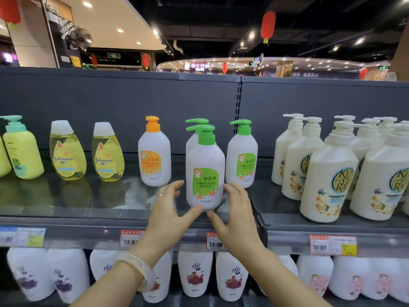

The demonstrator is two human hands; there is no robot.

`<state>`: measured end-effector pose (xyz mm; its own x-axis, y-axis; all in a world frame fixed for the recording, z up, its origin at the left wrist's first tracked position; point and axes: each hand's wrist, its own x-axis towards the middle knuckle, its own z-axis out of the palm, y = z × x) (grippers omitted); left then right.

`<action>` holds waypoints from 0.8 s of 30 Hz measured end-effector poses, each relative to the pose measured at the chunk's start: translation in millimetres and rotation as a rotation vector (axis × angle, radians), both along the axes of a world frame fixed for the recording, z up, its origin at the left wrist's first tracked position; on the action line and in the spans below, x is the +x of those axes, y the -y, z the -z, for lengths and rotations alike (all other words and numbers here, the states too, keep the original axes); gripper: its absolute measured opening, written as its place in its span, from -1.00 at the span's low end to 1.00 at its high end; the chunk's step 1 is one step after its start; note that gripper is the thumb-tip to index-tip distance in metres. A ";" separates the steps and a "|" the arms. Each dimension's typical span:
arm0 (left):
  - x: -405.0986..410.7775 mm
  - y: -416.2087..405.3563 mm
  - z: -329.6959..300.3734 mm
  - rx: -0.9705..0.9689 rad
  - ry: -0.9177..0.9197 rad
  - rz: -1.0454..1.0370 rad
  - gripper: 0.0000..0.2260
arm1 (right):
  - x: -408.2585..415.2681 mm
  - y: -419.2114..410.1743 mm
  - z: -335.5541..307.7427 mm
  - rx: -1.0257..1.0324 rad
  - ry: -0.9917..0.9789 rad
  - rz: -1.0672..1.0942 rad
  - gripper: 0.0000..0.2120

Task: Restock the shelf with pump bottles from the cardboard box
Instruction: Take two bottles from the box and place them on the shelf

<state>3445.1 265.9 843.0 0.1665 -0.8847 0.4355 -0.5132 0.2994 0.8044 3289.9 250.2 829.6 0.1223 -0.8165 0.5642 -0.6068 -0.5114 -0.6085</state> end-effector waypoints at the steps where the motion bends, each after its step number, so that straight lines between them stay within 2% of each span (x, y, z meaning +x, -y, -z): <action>1: -2.1 -3.0 1.9 -0.013 0.032 -0.004 -0.38 | 2.3 -2.1 -1.6 -0.016 0.008 0.004 -0.37; 4: -5.6 -7.0 3.9 0.028 0.048 -0.032 -0.33 | 7.2 0.3 -8.8 0.020 0.036 0.018 -0.31; 7: -9.7 0.8 -8.5 0.151 -0.061 0.010 -0.24 | 10.2 8.3 -22.4 0.206 0.135 -0.030 -0.18; 8: -11.5 4.8 -14.2 0.188 -0.106 0.044 -0.24 | 10.4 11.7 -25.8 0.285 0.193 -0.056 -0.20; 10: -16.1 14.1 -24.1 0.206 -0.116 0.086 -0.37 | 9.2 12.8 -33.9 0.403 0.241 -0.112 -0.37; 12: -21.7 18.1 -27.4 0.173 -0.088 0.037 -0.53 | 6.3 9.8 -38.2 0.413 0.224 -0.120 -0.52; 15: -41.5 20.5 -25.6 0.158 -0.087 -0.020 -0.51 | -11.1 9.2 -37.2 0.365 0.189 -0.037 -0.67; 19: -81.7 22.0 -28.0 0.181 -0.085 0.058 -0.52 | -50.9 12.3 -43.2 0.362 0.081 0.109 -0.60; 24: -110.6 25.1 -30.2 0.218 -0.105 0.104 -0.55 | -79.5 10.2 -47.0 0.400 0.162 0.108 -0.56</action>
<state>3334.5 240.9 873.2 0.1037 -0.9705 0.2176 -0.3993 0.1597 0.9028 3210.4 240.0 876.6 -0.0401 -0.9777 0.2062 -0.5241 -0.1552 -0.8374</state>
